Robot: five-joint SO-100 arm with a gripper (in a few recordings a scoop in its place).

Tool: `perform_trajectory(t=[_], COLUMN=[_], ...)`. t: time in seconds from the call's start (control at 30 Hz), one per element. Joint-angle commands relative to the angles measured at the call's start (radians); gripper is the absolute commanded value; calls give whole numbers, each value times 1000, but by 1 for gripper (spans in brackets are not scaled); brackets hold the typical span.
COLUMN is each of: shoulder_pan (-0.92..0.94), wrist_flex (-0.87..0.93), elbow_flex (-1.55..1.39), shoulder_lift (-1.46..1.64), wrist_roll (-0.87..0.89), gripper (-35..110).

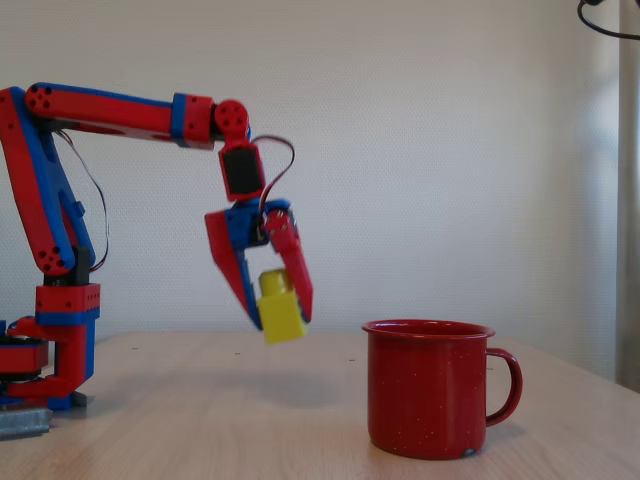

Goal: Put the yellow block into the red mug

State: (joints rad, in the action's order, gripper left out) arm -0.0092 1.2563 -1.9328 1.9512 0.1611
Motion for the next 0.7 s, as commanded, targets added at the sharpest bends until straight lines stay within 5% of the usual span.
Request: perform_trajectory(t=[0.0, 0.67], shoulder_pan=[0, 49], wrist_flex=[51, 360], elbow_flex=[137, 910], shoulder_lift=[60, -288], wrist_roll=[29, 78], gripper=[0, 0])
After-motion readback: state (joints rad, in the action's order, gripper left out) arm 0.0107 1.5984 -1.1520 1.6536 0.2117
